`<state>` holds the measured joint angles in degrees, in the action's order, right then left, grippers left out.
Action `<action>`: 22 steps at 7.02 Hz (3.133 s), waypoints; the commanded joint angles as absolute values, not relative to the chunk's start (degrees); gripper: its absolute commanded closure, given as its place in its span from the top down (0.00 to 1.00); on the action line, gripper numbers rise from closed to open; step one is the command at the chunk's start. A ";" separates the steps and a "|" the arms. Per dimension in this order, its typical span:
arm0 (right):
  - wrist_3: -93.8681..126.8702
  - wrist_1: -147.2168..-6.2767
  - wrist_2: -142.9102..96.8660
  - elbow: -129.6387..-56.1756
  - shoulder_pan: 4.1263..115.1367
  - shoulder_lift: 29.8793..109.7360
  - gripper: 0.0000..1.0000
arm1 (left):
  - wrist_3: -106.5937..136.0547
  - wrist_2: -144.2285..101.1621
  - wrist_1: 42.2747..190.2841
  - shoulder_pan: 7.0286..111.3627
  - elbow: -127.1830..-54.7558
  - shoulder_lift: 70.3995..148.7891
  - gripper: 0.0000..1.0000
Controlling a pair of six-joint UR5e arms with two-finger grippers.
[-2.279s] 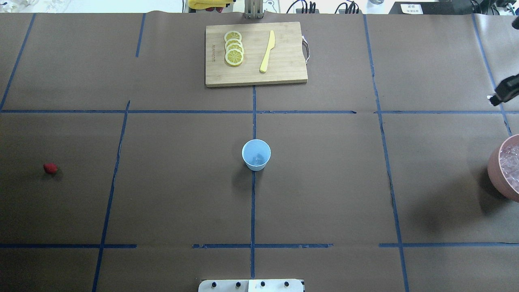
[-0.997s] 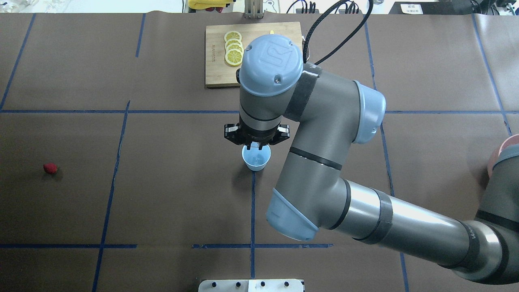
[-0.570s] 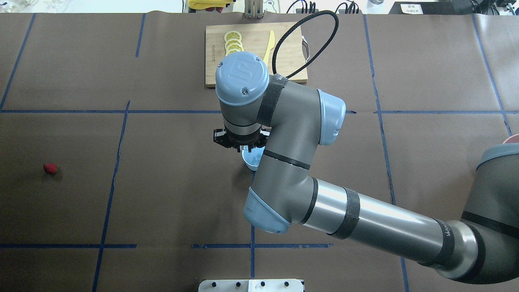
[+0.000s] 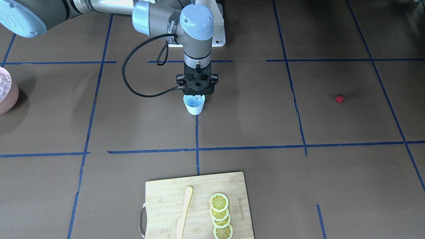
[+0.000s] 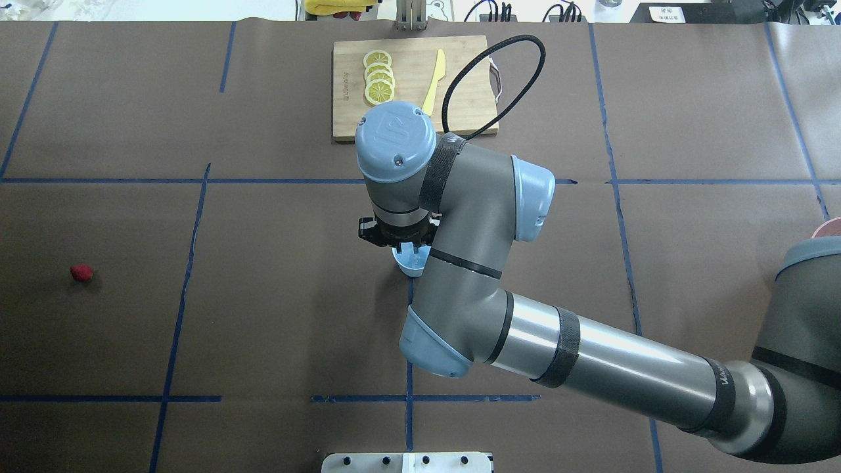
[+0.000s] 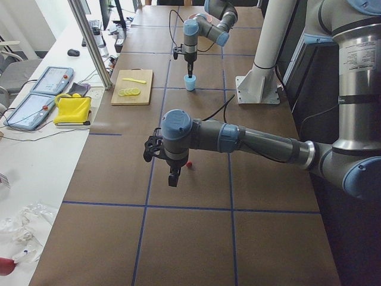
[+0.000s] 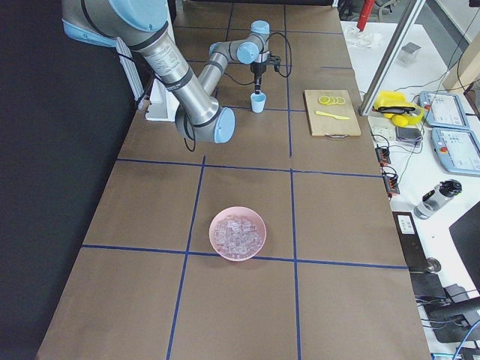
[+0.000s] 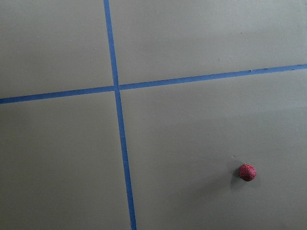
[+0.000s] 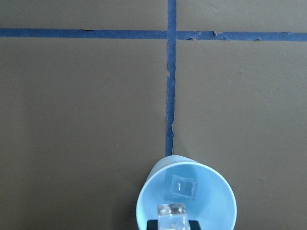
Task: Put ice and strawberries in cup
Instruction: 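Lower the ice cube into the light-blue cup and open the right gripper, then move the empty right gripper back to the pink ice bowl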
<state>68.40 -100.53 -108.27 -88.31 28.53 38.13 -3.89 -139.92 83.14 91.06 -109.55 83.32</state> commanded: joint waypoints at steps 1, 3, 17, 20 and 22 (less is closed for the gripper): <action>68.64 -100.46 -108.19 -88.94 28.56 39.11 0.99 | -3.87 -139.92 83.14 91.05 -109.60 83.41 1.00; 68.73 -100.63 -108.28 -91.39 28.56 40.16 0.99 | -3.87 -139.92 83.14 91.05 -109.95 83.50 1.00; 40.01 -80.73 -134.37 -121.47 68.27 99.18 0.99 | -0.62 -139.92 83.23 90.97 -113.47 83.41 1.00; 24.58 -80.07 -133.86 -117.88 73.03 108.52 0.99 | -0.53 -139.92 83.23 90.97 -113.47 83.32 1.00; 17.07 -80.07 -129.59 -114.01 74.97 108.72 0.99 | -0.44 -139.92 83.23 90.97 -113.47 83.32 1.00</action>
<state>21.04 -80.10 -132.80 -116.08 74.16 108.37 -0.51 -139.92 83.23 90.97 -113.47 83.33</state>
